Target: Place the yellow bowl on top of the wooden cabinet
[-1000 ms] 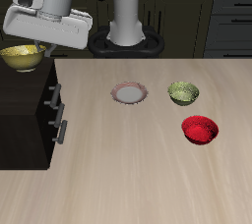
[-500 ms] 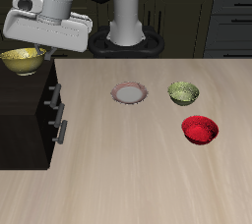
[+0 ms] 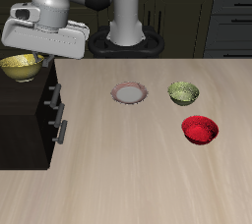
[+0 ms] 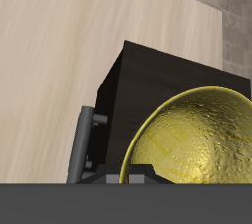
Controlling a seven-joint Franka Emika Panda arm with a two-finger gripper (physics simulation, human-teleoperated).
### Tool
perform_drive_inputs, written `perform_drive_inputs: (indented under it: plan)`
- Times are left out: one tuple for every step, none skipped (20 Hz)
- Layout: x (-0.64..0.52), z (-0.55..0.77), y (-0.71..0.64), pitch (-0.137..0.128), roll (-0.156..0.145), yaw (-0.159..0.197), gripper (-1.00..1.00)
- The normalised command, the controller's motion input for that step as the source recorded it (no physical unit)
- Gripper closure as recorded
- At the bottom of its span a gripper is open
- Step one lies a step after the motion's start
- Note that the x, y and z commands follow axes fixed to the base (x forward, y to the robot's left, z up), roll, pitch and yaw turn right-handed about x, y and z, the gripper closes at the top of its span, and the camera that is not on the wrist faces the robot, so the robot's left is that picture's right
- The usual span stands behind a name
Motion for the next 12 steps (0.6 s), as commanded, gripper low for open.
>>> perform_drive_inputs:
  plan:
    - [-0.01,-0.11,0.02,0.036,0.047,-0.046,1.00]
    - [-0.06,0.01,0.08,0.021,0.037,-0.020,1.00]
    - [0.08,0.02,0.14,-0.027,0.010,0.090,1.00]
    - [-0.22,0.02,-0.02,-0.029,0.021,0.041,1.00]
    - [-0.01,0.01,0.06,0.026,0.107,0.050,1.00]
    - [-0.14,0.10,-0.08,-0.031,0.053,0.088,1.00]
    - [-0.15,0.12,-0.12,-0.026,0.122,-0.015,1.00]
    - [-0.36,-0.09,-0.26,-0.003,0.381,0.385,1.00]
    - [-0.21,0.06,-0.29,-0.024,0.110,-0.014,1.00]
    - [-0.16,-0.02,-0.18,0.057,0.220,-0.079,1.00]
    - [-0.05,-0.05,-0.24,-0.051,-0.031,0.100,1.00]
    - [0.00,-0.13,-0.30,0.045,-0.026,0.100,1.00]
